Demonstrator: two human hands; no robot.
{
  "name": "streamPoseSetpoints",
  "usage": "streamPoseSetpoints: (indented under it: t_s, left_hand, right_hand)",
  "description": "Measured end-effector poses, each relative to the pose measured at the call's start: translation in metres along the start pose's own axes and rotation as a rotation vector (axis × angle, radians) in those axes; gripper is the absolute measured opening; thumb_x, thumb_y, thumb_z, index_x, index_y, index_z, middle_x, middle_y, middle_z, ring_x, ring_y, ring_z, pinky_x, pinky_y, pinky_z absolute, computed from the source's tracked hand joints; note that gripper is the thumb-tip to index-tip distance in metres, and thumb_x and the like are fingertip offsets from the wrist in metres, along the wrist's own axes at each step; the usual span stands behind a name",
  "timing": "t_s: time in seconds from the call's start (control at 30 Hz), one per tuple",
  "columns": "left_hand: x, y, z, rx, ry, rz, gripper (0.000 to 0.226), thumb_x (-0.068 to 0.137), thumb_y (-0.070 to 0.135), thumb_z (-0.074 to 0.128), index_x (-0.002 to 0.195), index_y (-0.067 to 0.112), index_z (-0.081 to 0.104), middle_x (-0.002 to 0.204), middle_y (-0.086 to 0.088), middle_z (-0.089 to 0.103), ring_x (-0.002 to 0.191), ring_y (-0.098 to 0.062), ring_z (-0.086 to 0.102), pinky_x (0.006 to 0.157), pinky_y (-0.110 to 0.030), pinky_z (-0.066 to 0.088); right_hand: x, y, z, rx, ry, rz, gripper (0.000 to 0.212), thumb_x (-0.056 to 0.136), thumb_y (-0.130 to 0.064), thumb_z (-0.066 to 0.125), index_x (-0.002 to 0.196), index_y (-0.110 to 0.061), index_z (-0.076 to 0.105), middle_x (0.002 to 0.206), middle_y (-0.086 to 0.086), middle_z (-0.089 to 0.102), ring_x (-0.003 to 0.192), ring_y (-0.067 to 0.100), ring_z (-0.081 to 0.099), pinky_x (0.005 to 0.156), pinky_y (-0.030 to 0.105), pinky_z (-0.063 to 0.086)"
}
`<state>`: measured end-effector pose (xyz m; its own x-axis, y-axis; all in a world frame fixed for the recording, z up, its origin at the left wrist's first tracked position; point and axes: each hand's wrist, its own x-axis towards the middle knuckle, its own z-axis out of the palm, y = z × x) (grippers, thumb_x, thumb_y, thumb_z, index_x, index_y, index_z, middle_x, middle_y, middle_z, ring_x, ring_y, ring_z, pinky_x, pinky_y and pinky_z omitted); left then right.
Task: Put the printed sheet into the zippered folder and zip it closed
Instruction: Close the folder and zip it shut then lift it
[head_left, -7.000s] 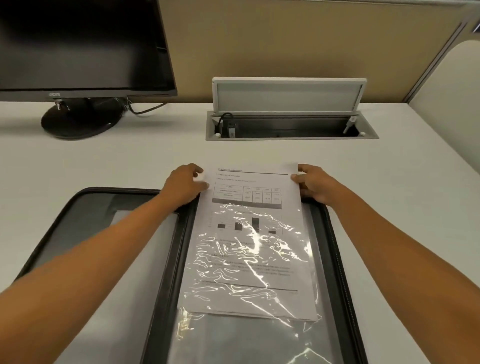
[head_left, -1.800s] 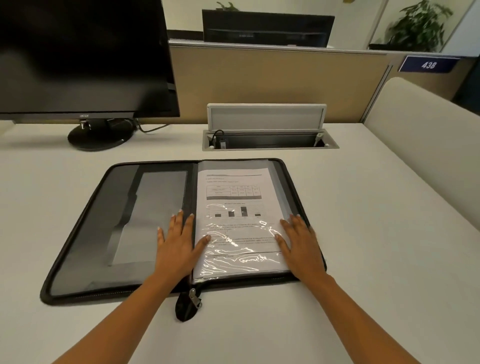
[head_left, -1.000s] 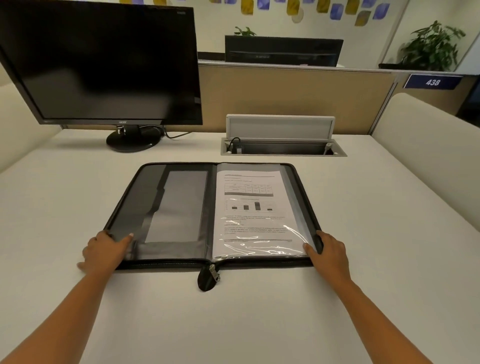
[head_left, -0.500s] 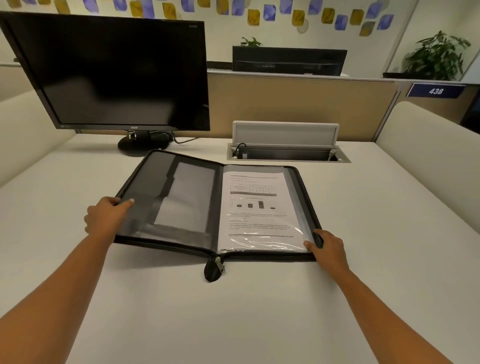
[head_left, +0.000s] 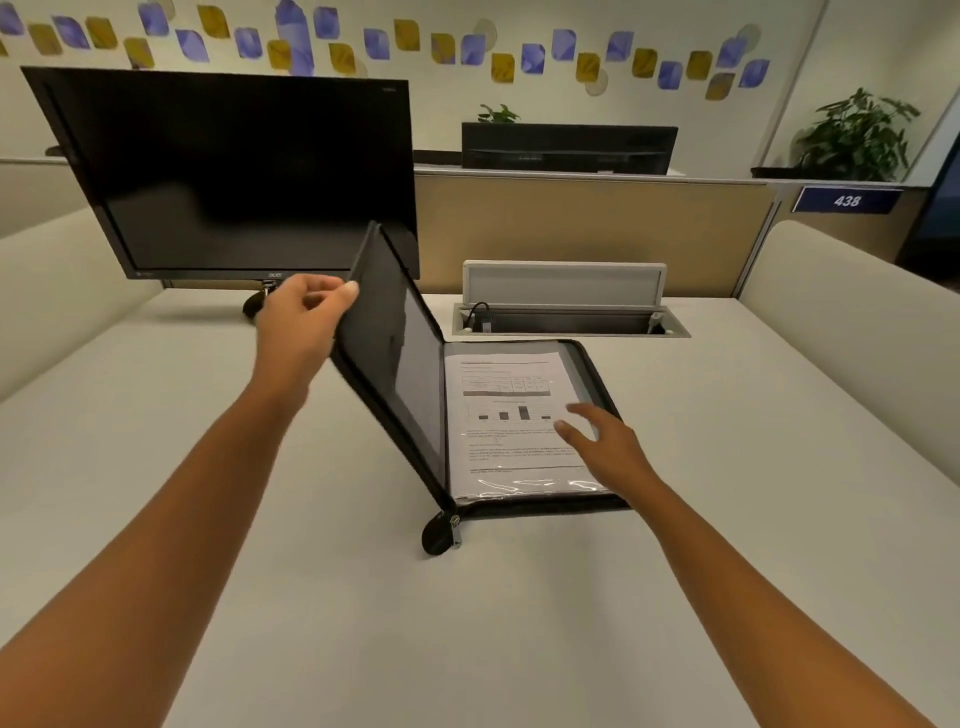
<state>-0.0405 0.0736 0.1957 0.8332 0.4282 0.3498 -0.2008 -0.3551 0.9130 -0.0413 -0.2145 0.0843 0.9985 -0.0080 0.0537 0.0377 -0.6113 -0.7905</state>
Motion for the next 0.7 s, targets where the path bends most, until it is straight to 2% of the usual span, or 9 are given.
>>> streamPoseSetpoints:
  t_s: [0.13,0.2,0.27,0.37,0.4,0.47,0.6,0.7]
  left_hand:
    - [-0.033,0.019,0.035,-0.182,-0.14,0.024,0.025,0.092,0.026,0.05,0.108,0.009,0.057,0.106,-0.008,0.063,0.101,-0.019,0.059,0.088,-0.033,0.05]
    - [-0.049,0.021,0.049,-0.234,-0.235,0.028,0.028,0.094,0.027,0.044,0.111,0.009,0.057,0.111,-0.009,0.063,0.104,-0.019,0.059,0.088,-0.033,0.051]
    - [-0.063,0.017,0.061,-0.25,-0.358,0.031,0.026,0.096,0.028,0.041,0.111,0.013,0.056,0.111,-0.005,0.063,0.102,-0.013,0.059,0.082,-0.028,0.05]
    - [-0.081,-0.001,0.076,-0.111,-0.579,0.022,0.026,0.095,0.028,0.042,0.116,0.019,0.055,0.113,0.001,0.059,0.101,-0.011,0.055,0.077,-0.021,0.046]
    - [-0.085,-0.011,0.08,-0.015,-0.64,0.032,0.029,0.095,0.027,0.044,0.12,0.018,0.054,0.115,0.001,0.058,0.104,-0.011,0.053,0.081,-0.022,0.045]
    - [-0.092,-0.032,0.084,0.138,-0.711,0.024,0.033,0.093,0.025,0.049,0.125,0.016,0.053,0.123,-0.001,0.057,0.108,-0.01,0.051,0.091,-0.023,0.039]
    - [-0.101,-0.075,0.078,0.346,-0.758,-0.076,0.042,0.09,0.021,0.056,0.13,0.012,0.048,0.134,-0.007,0.052,0.121,-0.02,0.049,0.094,-0.024,0.036]
    - [-0.104,-0.103,0.071,0.528,-0.79,-0.09,0.047,0.087,0.018,0.06,0.131,0.013,0.045,0.137,-0.008,0.049,0.124,-0.023,0.046,0.098,-0.026,0.035]
  right_hand:
    - [-0.011,-0.047,-0.001,0.11,-0.006,-0.154,0.044,0.091,-0.039,0.047,0.131,-0.022,0.044,0.141,0.005,0.045,0.127,0.02,0.042,0.097,0.033,0.036]
    - [-0.016,-0.061,-0.003,0.187,-0.014,-0.198,0.044,0.091,-0.039,0.044,0.132,-0.022,0.043,0.14,0.004,0.045,0.126,0.018,0.044,0.095,0.031,0.037]
    - [-0.02,-0.07,-0.005,0.265,-0.029,-0.23,0.045,0.092,-0.039,0.043,0.133,-0.021,0.041,0.139,0.002,0.046,0.123,0.016,0.045,0.096,0.031,0.041]
    - [-0.021,-0.074,-0.008,0.365,-0.033,-0.256,0.041,0.092,-0.037,0.042,0.131,-0.021,0.041,0.124,-0.008,0.051,0.11,0.007,0.048,0.082,0.017,0.045]
    - [-0.02,-0.072,-0.009,0.402,-0.012,-0.239,0.038,0.092,-0.037,0.043,0.127,-0.022,0.043,0.118,-0.009,0.052,0.106,0.007,0.05,0.077,0.014,0.044]
    - [-0.018,-0.062,-0.012,0.479,0.074,-0.159,0.031,0.092,-0.038,0.044,0.119,-0.023,0.046,0.112,-0.007,0.056,0.102,0.012,0.054,0.074,0.017,0.046]
    - [-0.013,-0.023,-0.021,0.52,0.256,0.045,0.033,0.092,-0.031,0.048,0.119,-0.014,0.05,0.114,0.006,0.06,0.104,0.021,0.059,0.081,0.029,0.051]
    - [-0.011,0.013,-0.025,0.591,0.3,0.239,0.032,0.09,-0.026,0.053,0.116,-0.007,0.054,0.115,0.013,0.06,0.097,0.02,0.06,0.076,0.026,0.052]
